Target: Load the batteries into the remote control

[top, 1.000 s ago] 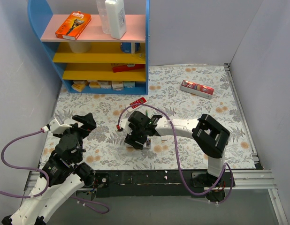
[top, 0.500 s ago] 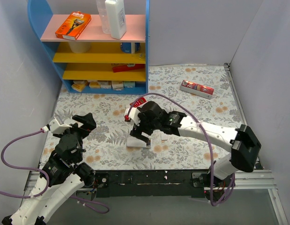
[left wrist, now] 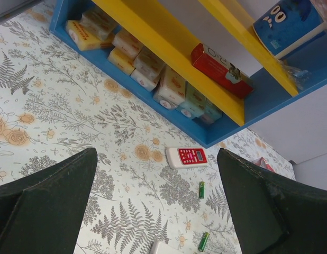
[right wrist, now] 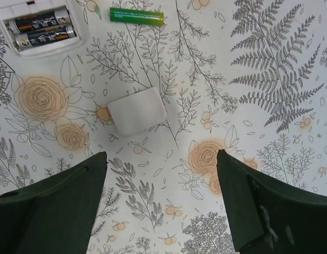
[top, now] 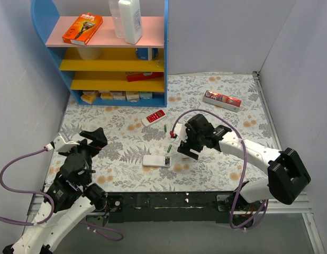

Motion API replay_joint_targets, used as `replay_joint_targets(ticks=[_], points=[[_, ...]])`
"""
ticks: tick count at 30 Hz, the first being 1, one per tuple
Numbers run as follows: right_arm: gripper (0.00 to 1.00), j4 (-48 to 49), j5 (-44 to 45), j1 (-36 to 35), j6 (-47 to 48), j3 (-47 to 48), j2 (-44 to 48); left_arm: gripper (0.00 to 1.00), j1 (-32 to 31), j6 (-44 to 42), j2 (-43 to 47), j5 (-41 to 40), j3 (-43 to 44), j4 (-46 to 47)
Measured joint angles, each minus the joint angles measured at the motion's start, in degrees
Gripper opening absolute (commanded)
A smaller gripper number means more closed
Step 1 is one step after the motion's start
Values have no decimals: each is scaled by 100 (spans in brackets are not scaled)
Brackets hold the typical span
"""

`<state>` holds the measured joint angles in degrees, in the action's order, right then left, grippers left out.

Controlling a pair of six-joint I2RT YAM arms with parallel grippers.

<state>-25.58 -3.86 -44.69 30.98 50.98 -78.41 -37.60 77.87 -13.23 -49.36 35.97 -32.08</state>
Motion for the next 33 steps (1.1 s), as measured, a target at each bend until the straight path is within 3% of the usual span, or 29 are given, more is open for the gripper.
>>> replay_joint_targets(ticks=[9, 15, 33], points=[[86, -24, -595, 575, 490, -50, -256, 98, 4, -55, 149, 33, 0, 35], [85, -142, -765, 605, 568, -22, -914, 98, 4, -76, 400, 28, -2, 57], [81, -153, -1095, 603, 651, 297, -1512, 98, 7, -98, 435, 24, -4, 81]])
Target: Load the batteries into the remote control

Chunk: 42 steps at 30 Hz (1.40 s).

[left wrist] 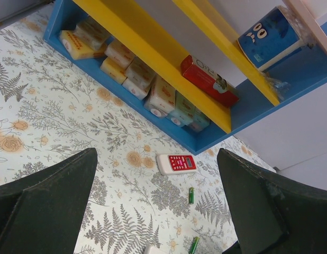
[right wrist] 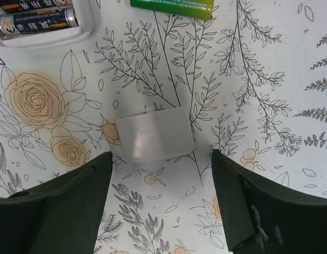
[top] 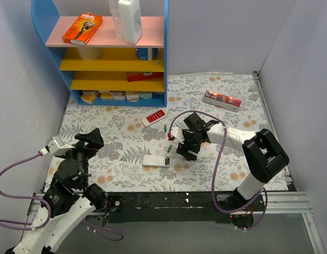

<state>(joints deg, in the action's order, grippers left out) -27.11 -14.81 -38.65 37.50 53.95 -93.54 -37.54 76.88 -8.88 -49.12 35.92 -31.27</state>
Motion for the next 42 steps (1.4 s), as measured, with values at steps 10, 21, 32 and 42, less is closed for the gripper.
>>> replay_joint_targets(ticks=[10, 21, 32, 42], points=[[77, -68, 87, -190, 26, 177, -173, 98, 0, 0, 0, 0, -2, 0], [67, -138, 326, -308, 26, 284, -262, 98, 0, -4, 0, 2, -33, 2], [48, -326, 380, -387, -2, 361, -295, 98, 0, -24, -7, 4, -33, 2], [43, -522, 363, -570, -216, 358, -214, 98, 0, -44, -44, 4, -33, 4]])
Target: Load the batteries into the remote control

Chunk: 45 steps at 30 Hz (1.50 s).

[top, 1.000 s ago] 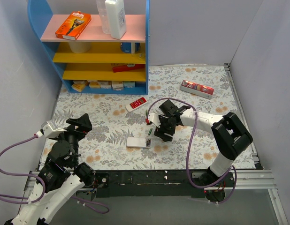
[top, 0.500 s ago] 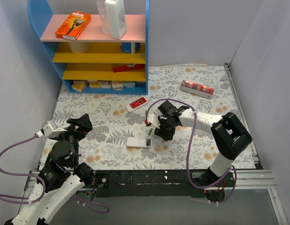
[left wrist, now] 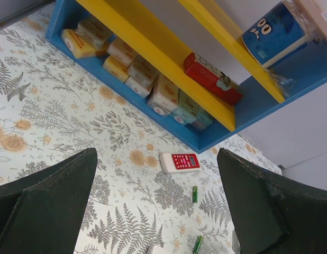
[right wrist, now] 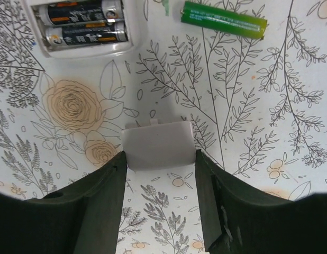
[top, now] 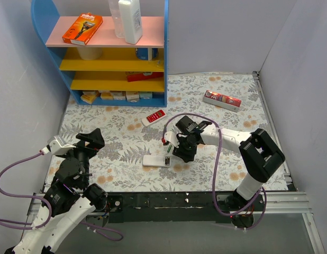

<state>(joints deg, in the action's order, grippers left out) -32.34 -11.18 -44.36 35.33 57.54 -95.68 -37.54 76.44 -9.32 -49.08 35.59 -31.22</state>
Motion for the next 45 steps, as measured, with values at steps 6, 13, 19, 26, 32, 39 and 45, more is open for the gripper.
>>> replay_joint_targets(ticks=[6, 13, 19, 26, 32, 39, 45], points=[[43, -59, -17, -295, -339, 0, 382, 98, 0, -4, -31, 0, 0, 0], [45, -13, -26, -719, -798, 44, 553, 98, 0, -11, -37, 0, 0, 0], [45, 142, 52, -1047, -1115, 238, 404, 98, 0, -13, -37, 0, 0, 0], [46, 293, 210, -1191, -1296, 457, 39, 98, 0, -13, -37, 0, 0, 0], [46, 361, 262, -1233, -1357, 529, -164, 98, 0, -13, -37, 0, 0, 0], [46, 385, 317, -1261, -1416, 616, -229, 98, 0, -13, -37, 0, 0, -2], [46, 380, 337, -1276, -1419, 673, -240, 98, 0, -13, -37, 0, 0, 0]])
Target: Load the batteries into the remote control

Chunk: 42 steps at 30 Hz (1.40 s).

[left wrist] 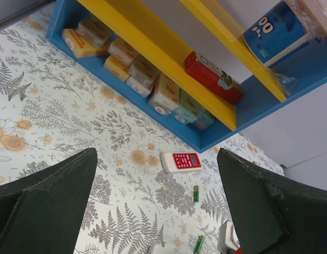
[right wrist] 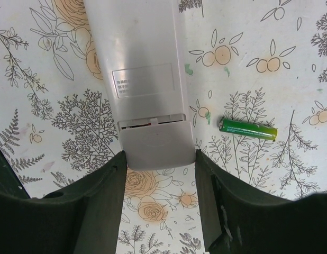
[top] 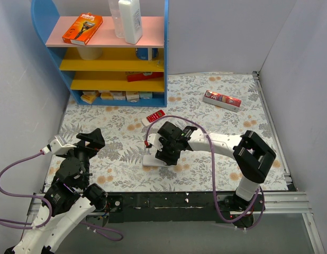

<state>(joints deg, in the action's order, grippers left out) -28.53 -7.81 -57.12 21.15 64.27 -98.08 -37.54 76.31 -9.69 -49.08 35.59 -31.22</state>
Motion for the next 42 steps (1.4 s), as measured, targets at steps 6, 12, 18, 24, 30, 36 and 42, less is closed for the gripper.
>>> replay_joint_targets(ticks=[6, 12, 18, 24, 30, 36, 42], points=[[47, -22, 4, 0, -4, 46, -111, 98, 0, 0, 0, 0, 0, 0], [47, -111, 4, -2, -28, 131, -232, 98, 0, 0, 0, 0, 0, 0], [46, -269, 37, -7, -131, 243, -293, 98, 0, 0, 0, 0, 0, -2], [46, -378, 61, -37, -201, 326, -308, 98, 0, 0, 0, 0, 0, -2], [47, -455, 111, -87, -271, 433, -420, 98, 0, 0, -2, 0, 0, 0], [47, -476, 190, -114, -299, 463, -452, 98, 0, -2, 0, 0, 0, 0], [47, -509, 334, -120, -299, 463, -452, 98, 0, -2, 0, 0, 0, -2]])
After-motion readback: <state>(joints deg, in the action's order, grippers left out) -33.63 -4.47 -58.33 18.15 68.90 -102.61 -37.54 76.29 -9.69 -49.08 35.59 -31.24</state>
